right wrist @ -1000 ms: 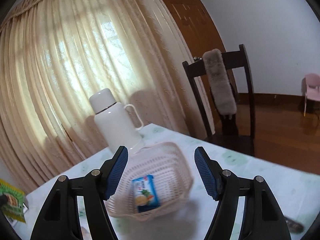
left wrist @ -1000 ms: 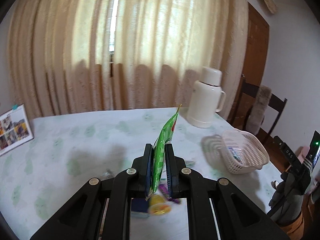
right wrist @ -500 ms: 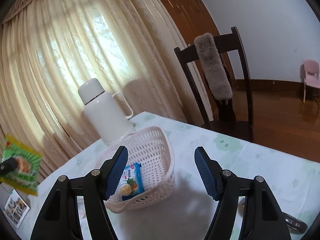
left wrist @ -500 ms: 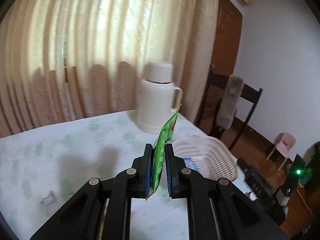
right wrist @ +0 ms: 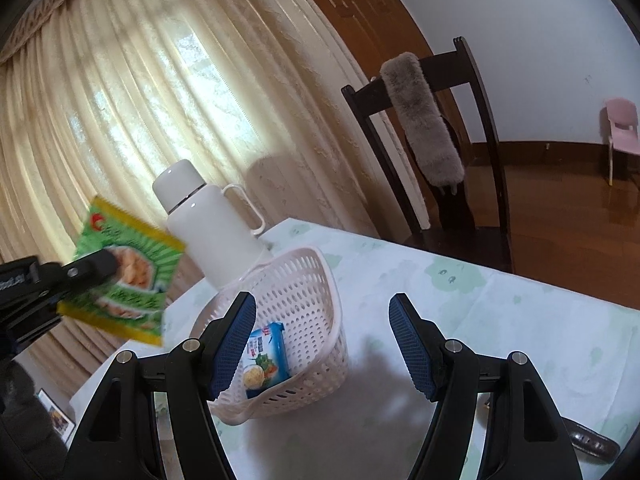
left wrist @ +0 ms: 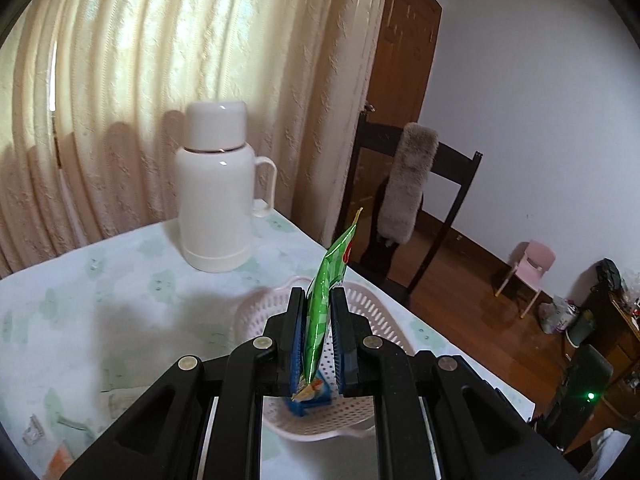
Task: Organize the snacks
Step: 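Lower the green chip bag into the pink basket and open the left gripper, then move both tools back over the remaining snacks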
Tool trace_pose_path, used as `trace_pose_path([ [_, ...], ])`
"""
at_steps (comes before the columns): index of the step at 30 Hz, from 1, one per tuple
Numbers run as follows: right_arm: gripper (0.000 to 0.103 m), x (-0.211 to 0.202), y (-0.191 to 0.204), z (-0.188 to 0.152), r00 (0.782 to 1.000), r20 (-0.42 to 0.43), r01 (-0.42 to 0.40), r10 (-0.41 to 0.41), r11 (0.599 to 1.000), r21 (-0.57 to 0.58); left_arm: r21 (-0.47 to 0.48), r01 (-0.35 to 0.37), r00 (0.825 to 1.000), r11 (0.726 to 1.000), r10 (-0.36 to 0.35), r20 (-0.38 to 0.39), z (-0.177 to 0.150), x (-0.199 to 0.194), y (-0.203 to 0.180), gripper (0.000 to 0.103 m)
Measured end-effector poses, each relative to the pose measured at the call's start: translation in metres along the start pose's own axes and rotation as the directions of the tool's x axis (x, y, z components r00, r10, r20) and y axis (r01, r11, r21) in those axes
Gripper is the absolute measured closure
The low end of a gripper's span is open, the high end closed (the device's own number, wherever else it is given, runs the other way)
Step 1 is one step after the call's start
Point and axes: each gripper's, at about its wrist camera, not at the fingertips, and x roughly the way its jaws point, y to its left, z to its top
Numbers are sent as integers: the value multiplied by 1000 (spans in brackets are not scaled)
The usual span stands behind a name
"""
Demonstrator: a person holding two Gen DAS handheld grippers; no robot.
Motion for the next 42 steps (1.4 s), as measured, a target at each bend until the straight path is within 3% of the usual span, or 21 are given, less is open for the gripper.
trace_pose_path([
  [7, 33, 2, -2, 0, 1000, -17, 16, -16, 1000, 9, 6, 12, 999, 1000, -12, -35, -2, 19, -7, 92],
  [9, 33, 3, -2, -1, 999, -24, 25, -25, 1000, 8, 4, 15, 999, 1000, -15, -44, -3, 23, -8, 86],
  [10, 33, 3, -3, -1, 999, -24, 27, -27, 1000, 8, 4, 17, 999, 1000, -17, -46, -3, 24, -8, 75],
  [11, 33, 3, -3, -1, 999, -25, 29, -29, 1000, 7, 3, 19, 999, 1000, -19, -48, -3, 25, -8, 56],
  [13, 33, 2, -3, -1, 999, -23, 36, -36, 999, 7, -1, 23, 999, 1000, -23, -36, -4, 23, -8, 46],
  [18, 33, 3, -3, -2, 999, -28, 42, -41, 999, 9, 15, -7, 1000, 1000, 8, -24, -4, 18, -8, 45],
  [29, 33, 3, 0, -2, 999, -26, 44, -44, 999, -6, 24, -77, 997, 997, 78, -24, -12, 12, -3, 32],
  [42, 33, 3, 11, -6, 999, -12, 40, -41, 997, -71, 46, -236, 972, 971, 237, -7, -29, -13, 16, 25],
])
